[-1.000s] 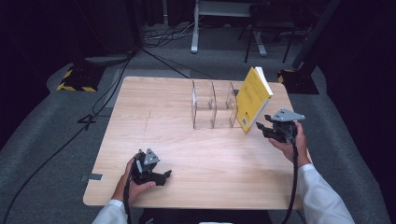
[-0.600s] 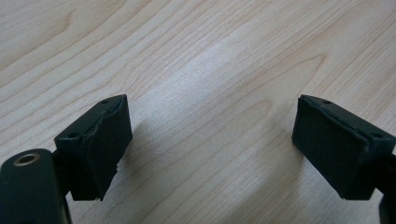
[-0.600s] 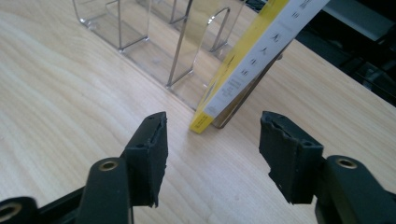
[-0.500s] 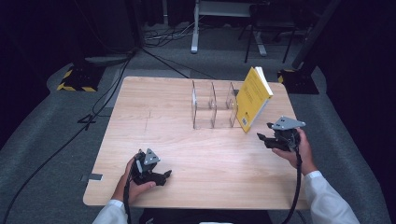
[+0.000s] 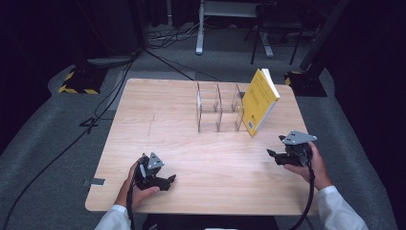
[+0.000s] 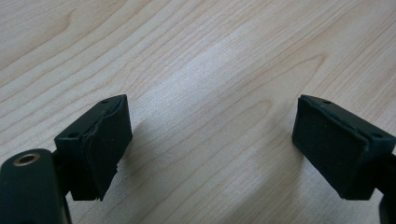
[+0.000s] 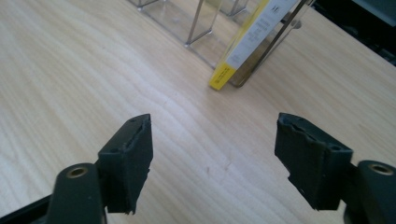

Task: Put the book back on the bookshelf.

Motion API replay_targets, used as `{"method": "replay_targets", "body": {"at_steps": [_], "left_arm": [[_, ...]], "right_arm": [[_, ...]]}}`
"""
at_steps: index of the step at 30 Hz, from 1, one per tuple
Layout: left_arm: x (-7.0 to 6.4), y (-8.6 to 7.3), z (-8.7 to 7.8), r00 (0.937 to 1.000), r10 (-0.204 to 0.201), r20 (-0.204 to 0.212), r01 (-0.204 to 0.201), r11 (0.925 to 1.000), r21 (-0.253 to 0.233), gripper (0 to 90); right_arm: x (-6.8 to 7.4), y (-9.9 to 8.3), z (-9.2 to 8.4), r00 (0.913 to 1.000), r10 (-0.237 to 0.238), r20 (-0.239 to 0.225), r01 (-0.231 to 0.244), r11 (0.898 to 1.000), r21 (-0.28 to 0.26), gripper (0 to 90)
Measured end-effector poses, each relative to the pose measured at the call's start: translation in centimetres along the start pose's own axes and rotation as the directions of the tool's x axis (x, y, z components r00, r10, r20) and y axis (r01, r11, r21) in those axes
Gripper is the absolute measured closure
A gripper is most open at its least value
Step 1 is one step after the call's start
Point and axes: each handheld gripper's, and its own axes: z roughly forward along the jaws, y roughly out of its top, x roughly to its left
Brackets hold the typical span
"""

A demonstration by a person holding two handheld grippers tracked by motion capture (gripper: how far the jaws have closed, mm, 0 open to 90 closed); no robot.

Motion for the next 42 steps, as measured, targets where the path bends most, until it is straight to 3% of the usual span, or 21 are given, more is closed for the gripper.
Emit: {"method": "replay_targets", "body": {"at_steps": [10, 20, 33, 42], "left_arm": [[0.0, 0.0, 0.0, 1.0000, -0.004, 0.006, 0.004, 1.0000, -0.003, 13.3], [0.0, 0.0, 0.0, 1.0000, -0.005, 0.006, 0.005, 1.0000, -0.003, 13.3], [0.0, 0.0, 0.0, 1.0000, -0.004, 0.006, 0.004, 1.0000, -0.003, 13.3], [0.0, 0.0, 0.0, 1.0000, -0.004, 0.006, 0.004, 1.0000, -0.002, 13.2]], "right_arm": [[1.1, -1.9, -0.4, 0.9982, -0.060, -0.008, 0.060, 0.998, 0.030, 28.9], [1.7, -3.6, -0.7, 0.9974, -0.072, -0.002, 0.072, 0.997, 0.040, 28.4], [1.9, -6.4, -1.5, 0.9988, -0.046, -0.015, 0.046, 0.999, 0.013, 27.4], [1.5, -9.2, -2.4, 0.9996, 0.021, -0.016, -0.021, 1.000, 0.007, 26.5]]}}
